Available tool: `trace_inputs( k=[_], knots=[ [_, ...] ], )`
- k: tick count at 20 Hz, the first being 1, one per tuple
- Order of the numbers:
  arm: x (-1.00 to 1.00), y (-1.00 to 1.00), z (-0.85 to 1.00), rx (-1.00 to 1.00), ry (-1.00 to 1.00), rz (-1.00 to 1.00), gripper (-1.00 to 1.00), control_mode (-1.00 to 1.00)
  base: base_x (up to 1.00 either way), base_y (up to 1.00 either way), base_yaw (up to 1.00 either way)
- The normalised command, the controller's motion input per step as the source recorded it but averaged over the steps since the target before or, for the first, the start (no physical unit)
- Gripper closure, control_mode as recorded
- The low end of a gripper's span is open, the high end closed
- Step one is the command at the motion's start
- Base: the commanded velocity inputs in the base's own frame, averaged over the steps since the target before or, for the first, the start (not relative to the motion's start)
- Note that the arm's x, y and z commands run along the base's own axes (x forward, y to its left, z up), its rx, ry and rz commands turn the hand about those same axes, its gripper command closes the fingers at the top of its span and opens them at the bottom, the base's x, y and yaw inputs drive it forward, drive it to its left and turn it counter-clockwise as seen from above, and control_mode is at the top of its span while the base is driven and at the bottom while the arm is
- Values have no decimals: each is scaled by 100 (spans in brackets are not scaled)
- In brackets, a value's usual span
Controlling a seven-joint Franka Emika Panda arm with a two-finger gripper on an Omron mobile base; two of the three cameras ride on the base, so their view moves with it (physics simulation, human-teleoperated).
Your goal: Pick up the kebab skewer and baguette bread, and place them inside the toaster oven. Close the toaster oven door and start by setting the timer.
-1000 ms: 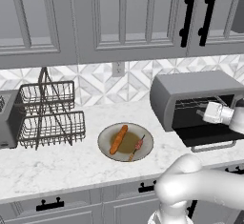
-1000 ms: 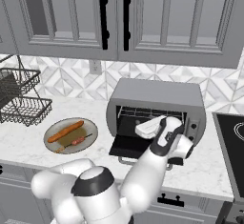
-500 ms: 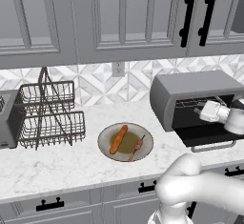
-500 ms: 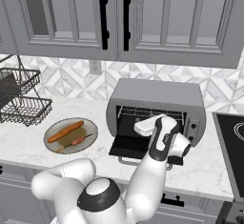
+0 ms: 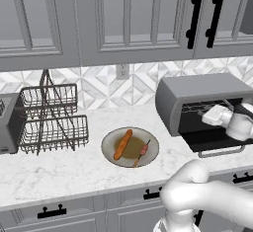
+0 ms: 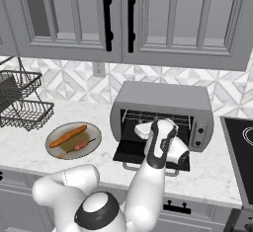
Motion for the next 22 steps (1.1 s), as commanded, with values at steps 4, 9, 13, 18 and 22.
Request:
trace_inputs(
  k=[4, 9, 13, 18, 22],
  knots=[
    [20, -5, 0, 0, 0, -3, -100, -100, 0, 0, 0],
    [25, -7, -25, 0, 2, -3, -100, -100, 0, 0, 0],
    [-7, -17, -62, -3, 17, -5, -100, -100, 0, 0, 0],
    [-51, -20, -66, -1, 26, -4, -100, -100, 0, 0, 0],
    [-86, -23, -50, 0, 31, -1, -100, -100, 0, 0, 0]
  ],
)
